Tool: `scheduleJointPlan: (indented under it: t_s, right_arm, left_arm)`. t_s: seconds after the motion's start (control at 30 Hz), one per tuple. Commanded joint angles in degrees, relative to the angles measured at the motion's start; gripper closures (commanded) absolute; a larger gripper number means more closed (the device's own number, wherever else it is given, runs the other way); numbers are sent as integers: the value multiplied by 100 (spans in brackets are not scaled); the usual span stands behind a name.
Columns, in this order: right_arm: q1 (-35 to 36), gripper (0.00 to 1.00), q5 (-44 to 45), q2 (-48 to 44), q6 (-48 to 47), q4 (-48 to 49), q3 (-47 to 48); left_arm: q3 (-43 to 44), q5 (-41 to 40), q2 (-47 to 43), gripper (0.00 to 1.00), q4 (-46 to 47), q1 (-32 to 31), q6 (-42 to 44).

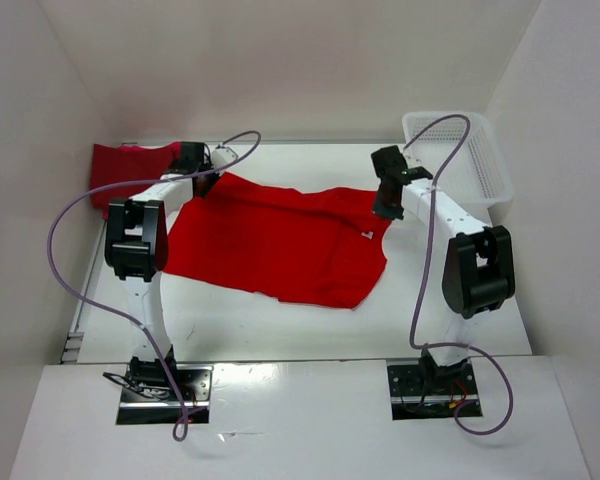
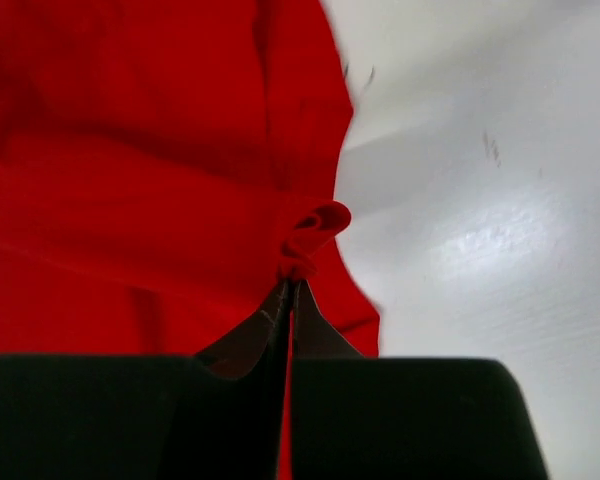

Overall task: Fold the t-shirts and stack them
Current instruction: Fold the flattened tshirt in 1/3 of the way

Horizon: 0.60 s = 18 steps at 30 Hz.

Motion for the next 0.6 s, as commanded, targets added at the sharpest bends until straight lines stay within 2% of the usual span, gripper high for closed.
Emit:
scheduleJointPlan:
  t_s: [0.0,0.3,0.57]
  right_arm:
    - [154,100,-118,-444,161,6,-368]
    - [523,100,-426,-330,416,58,-843]
    - [856,100,-620,-646,706,-134,-1160]
  left_arm:
    - [-264,-175,-562,100,584,15,287]
    - [-624,-413,-615,100,698,15,340]
    - [-827,-528,-668,100,821,15,516]
